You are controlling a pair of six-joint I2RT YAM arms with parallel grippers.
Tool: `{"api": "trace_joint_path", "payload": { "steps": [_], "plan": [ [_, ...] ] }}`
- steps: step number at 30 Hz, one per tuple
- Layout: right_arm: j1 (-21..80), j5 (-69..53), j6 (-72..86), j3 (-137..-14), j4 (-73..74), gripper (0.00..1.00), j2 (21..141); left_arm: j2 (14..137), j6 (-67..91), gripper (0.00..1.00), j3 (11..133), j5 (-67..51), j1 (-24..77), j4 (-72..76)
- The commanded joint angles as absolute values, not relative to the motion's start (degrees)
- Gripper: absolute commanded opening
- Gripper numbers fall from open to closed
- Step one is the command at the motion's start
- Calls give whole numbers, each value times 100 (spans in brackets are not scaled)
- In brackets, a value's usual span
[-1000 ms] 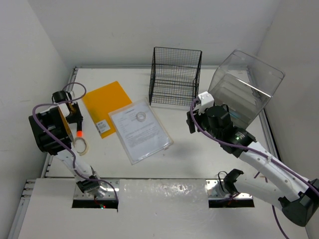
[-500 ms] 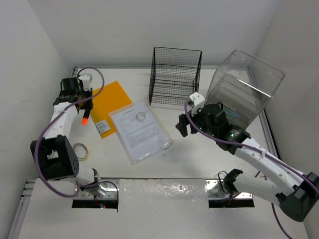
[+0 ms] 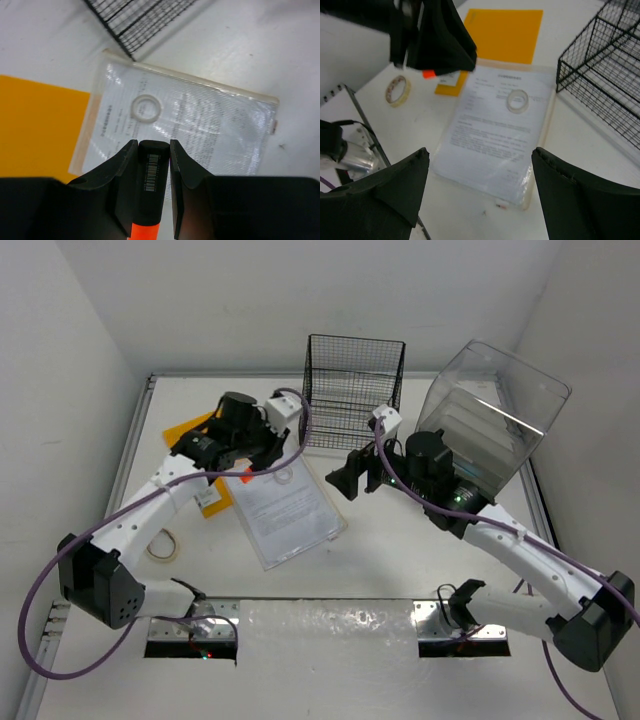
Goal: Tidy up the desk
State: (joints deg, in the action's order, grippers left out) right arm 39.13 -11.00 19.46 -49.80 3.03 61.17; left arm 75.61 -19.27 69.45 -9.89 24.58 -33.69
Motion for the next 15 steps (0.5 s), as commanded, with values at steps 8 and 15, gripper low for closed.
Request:
{"api": "trace_joint_path", "payload": {
  "steps": [8,15],
  "plan": [
    [3972,-984,3144,-4466,-2335,76,6440,8068,-344,0,8480,666,2962,-3542],
    [4368,-1037,3507,-4877,-4147,72,7820,8147,842,0,8885,668,2962,-3410]
  ]
}}
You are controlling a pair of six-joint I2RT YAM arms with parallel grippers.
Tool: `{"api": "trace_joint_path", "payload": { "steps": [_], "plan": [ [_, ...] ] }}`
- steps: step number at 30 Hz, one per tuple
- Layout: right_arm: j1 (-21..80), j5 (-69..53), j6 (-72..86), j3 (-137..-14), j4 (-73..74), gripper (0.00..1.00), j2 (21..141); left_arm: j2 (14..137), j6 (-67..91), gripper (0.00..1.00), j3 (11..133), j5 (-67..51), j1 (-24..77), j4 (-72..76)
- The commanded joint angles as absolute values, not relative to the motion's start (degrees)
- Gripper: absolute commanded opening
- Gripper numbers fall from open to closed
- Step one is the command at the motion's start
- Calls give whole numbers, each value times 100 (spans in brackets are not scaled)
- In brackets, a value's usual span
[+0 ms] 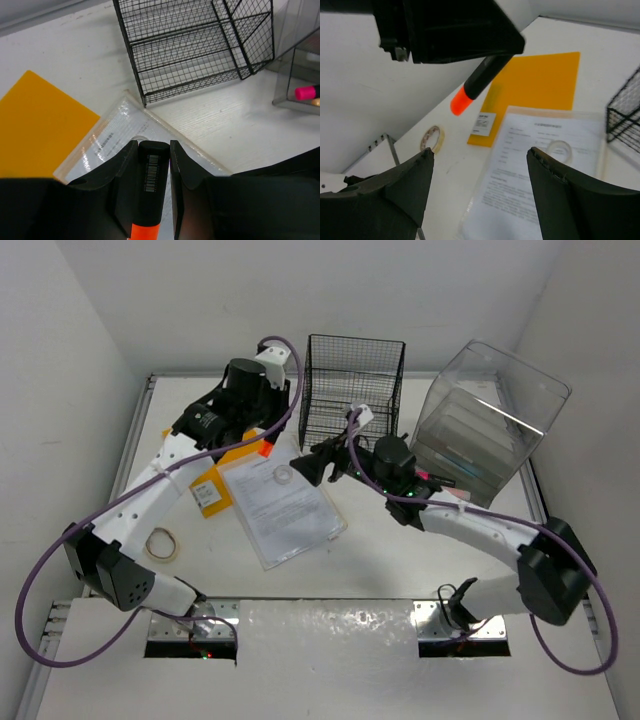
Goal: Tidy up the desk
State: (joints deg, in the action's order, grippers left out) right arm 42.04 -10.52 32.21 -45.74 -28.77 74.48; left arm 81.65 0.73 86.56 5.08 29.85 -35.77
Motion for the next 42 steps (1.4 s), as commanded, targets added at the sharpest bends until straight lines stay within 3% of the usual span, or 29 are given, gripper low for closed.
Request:
{"api": "trace_joint_path", "payload": {
  "steps": [1,14,20,23,24,26,27,28,29,30,31,32,33,34,37,42],
  "plan": [
    [4386,-1028,3516,-4904,-4392,73,7918,8139,887,0,8886,642,2962,-3410],
    [4421,-563,3744,-5808,-4685,73,9209,7919,1116,0,8807,361,2971,-3182],
    [4421,-510,3779,-6319,-4483,68,9641,7770,1160,0,8798,299,2971,-3067],
    [4421,-378,3788,-6319,-4535,51,9659,7734,1169,0,8702,255,2962,-3059],
    [4421,-361,3788,-6311,-4553,38,9659,7726,1178,0,8675,246,2962,-3067],
    [4421,-317,3797,-6276,-4527,22,9651,7743,1134,0,8570,167,2971,-3067],
    [4421,-290,3797,-6275,-4431,7,9642,7743,1099,0,8552,132,2971,-3076],
    [4421,-238,3753,-6249,-4369,1,9633,7761,1038,0,8517,45,2971,-3111],
    [4430,-211,3701,-6223,-4212,0,9607,7813,872,3,8534,27,2971,-3164],
    [4412,-176,3613,-6205,-4114,0,9537,7831,766,14,8552,0,2962,-3225],
    [4412,-89,3447,-6127,-3896,0,9484,7875,556,47,8621,-96,2971,-3365],
    [4403,-62,3350,-6074,-3780,0,9414,7884,449,67,8666,-62,2971,-3436],
    [4342,-53,3157,-5951,-3666,0,9248,7884,344,95,8710,52,2971,-3506],
    [4281,-53,3060,-5872,-3413,0,9142,7858,186,100,8814,244,2971,-3637],
    [4000,-88,2507,-5643,-2780,0,8571,7700,9,100,9034,685,2936,-3849],
    [3508,833,892,-5906,6,0,7797,7383,-333,100,9447,580,2576,-4174]
  ]
}}
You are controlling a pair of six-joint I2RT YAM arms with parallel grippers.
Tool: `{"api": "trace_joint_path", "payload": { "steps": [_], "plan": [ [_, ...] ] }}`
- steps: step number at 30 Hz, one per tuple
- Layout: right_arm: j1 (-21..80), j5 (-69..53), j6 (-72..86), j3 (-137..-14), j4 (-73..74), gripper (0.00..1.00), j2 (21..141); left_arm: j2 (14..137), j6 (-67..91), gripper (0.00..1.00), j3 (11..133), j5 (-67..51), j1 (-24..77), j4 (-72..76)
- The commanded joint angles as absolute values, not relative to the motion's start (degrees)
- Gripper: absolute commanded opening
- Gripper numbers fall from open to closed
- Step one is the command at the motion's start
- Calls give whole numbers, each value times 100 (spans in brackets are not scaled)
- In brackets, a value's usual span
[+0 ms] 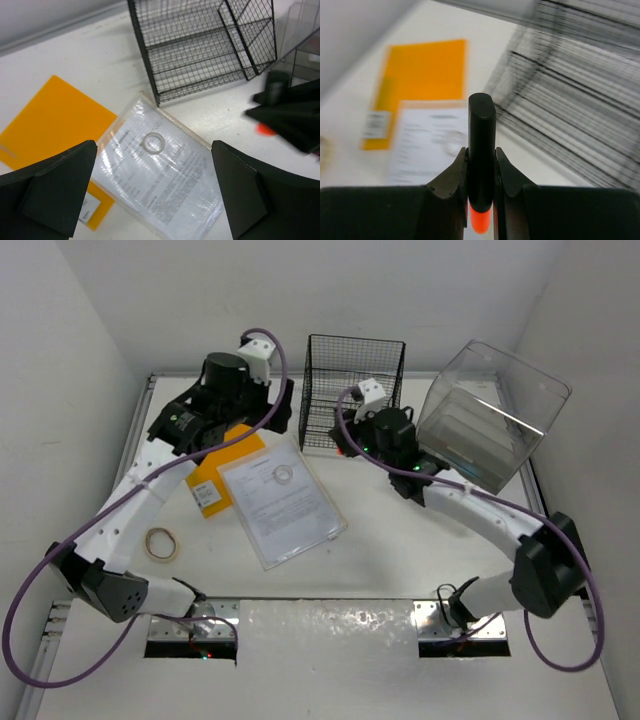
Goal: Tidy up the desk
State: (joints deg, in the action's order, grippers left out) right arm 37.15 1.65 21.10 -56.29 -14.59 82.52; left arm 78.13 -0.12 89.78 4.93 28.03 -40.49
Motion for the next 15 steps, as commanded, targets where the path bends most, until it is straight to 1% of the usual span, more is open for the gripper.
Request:
{"api": "trace_joint_path", "payload": {
  "steps": [1,2,3,4,5,7,9,15],
  "plan": [
    [3463,1035,627,-5915,653,0,7596,7357,-360,100,9483,571,2506,-4218],
    [3437,1289,380,-5915,955,0,7524,7356,-386,100,9501,458,2418,-4271],
    [3410,1971,21,-5924,1210,0,7454,7356,-448,100,9475,344,2147,-4367],
    [3401,2326,-261,-5915,1639,0,7392,7356,-483,100,9431,177,1953,-4403],
    [3393,2956,-629,-5880,1835,0,7383,7356,-509,100,9309,-216,1542,-4429],
    [3384,3504,-921,-5845,2256,0,7470,7356,-658,100,9124,-421,1267,-4456],
    [3358,4101,-1291,-5722,2381,0,7558,7330,-808,99,8765,-405,1081,-4395],
    [3138,4895,-2012,-5450,2207,0,8077,7234,-1046,100,7762,-176,835,-4026]
  ]
}}
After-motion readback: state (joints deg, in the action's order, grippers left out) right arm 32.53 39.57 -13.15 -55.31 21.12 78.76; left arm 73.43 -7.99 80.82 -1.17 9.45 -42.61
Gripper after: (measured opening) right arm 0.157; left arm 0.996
